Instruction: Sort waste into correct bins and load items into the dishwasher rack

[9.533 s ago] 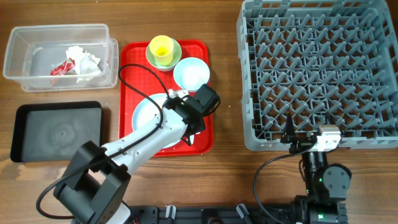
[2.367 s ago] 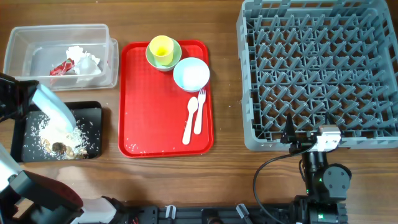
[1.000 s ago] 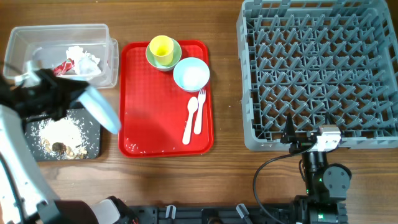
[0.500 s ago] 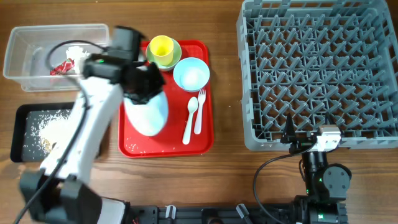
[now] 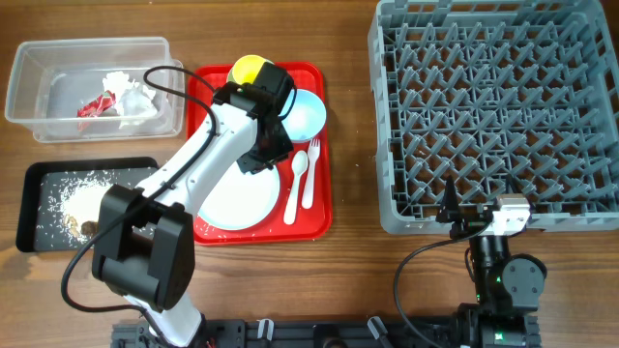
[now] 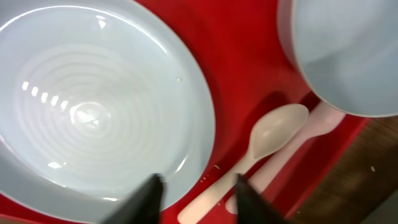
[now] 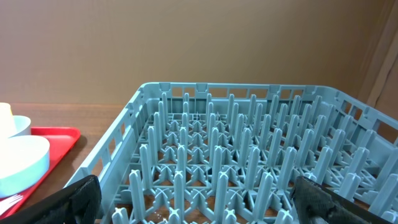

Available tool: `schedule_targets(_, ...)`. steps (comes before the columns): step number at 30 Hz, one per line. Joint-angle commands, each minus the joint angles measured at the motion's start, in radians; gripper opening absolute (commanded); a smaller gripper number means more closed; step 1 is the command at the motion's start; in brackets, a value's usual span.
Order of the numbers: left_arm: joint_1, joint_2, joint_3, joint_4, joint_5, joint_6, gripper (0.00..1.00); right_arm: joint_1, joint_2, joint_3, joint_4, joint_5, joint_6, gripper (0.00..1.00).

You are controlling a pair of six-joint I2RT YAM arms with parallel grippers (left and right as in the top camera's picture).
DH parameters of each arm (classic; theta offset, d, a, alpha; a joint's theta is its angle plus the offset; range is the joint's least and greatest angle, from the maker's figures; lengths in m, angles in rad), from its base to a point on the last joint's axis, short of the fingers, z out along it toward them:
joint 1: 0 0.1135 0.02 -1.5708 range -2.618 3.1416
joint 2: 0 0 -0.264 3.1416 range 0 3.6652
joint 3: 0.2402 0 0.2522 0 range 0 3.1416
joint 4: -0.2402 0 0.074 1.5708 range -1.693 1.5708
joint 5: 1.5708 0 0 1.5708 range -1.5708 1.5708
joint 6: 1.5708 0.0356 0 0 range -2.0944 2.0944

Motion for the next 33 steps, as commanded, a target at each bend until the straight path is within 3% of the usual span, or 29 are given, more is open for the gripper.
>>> schedule_targets(1,0.030,-0.014,0.020,-0.068,-0.100,-0.012,0.68,-0.003,-0.004,-0.001,0.002,0.009,0.002,1.00)
schedule_targets(8,0.175,-0.200,0.154,-0.175,-0.183,-0.013,0.69,-0.003,-0.004,-0.001,0.002,0.009,0.003,1.00)
schedule_targets(12,0.340,-0.393,0.154,-0.160,-0.297,-0.013,1.00,-0.003,-0.004,-0.001,0.002,0.009,0.003,1.00)
schedule_targets(16,0.610,-0.502,0.154,-0.136,-0.301,-0.024,1.00,-0.003,-0.004,-0.001,0.002,0.009,0.003,1.00)
schedule_targets(20,0.832,-0.482,0.146,-0.136,-0.203,-0.069,1.00,-0.003,-0.004,-0.001,0.002,0.009,0.003,1.00)
schedule_targets(25,0.925,-0.414,0.146,-0.138,-0.163,-0.069,1.00,-0.003,-0.004,-0.001,0.002,0.009,0.002,1.00)
schedule_targets(33,0.927,-0.402,0.146,-0.137,-0.163,-0.068,1.00,-0.003,-0.004,-0.001,0.002,0.009,0.002,1.00)
